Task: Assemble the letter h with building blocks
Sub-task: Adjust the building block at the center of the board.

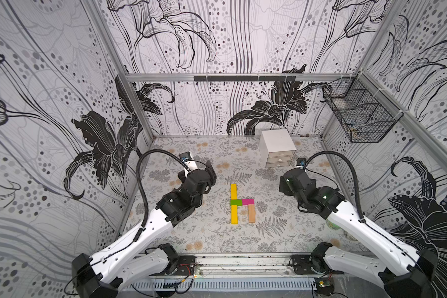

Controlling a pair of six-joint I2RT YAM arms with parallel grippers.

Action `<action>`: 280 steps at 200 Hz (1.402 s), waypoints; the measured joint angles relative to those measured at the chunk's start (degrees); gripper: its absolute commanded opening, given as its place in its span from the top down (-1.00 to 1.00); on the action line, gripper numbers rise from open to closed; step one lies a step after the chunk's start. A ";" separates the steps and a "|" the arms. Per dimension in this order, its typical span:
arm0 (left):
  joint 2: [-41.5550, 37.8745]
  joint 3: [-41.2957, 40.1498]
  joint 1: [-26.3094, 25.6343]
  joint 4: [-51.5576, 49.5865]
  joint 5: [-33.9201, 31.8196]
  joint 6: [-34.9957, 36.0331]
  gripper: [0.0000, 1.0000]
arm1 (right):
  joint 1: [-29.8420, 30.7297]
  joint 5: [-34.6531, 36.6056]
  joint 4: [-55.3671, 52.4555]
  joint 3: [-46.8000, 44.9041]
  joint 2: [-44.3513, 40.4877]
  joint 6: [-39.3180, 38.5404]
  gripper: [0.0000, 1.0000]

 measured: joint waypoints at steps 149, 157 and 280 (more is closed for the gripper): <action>-3.50 -17.90 10.23 -6.56 16.41 -12.87 -0.98 | 17.57 -14.40 -0.31 6.67 20.96 5.81 -0.99; -4.81 -19.06 10.23 -7.54 17.53 -14.12 -0.98 | 18.49 -14.29 -1.40 8.37 23.04 6.49 -0.99; -12.72 -21.81 10.25 -16.02 22.36 -21.51 -0.98 | 20.68 -14.71 -4.76 18.60 45.70 8.13 -0.99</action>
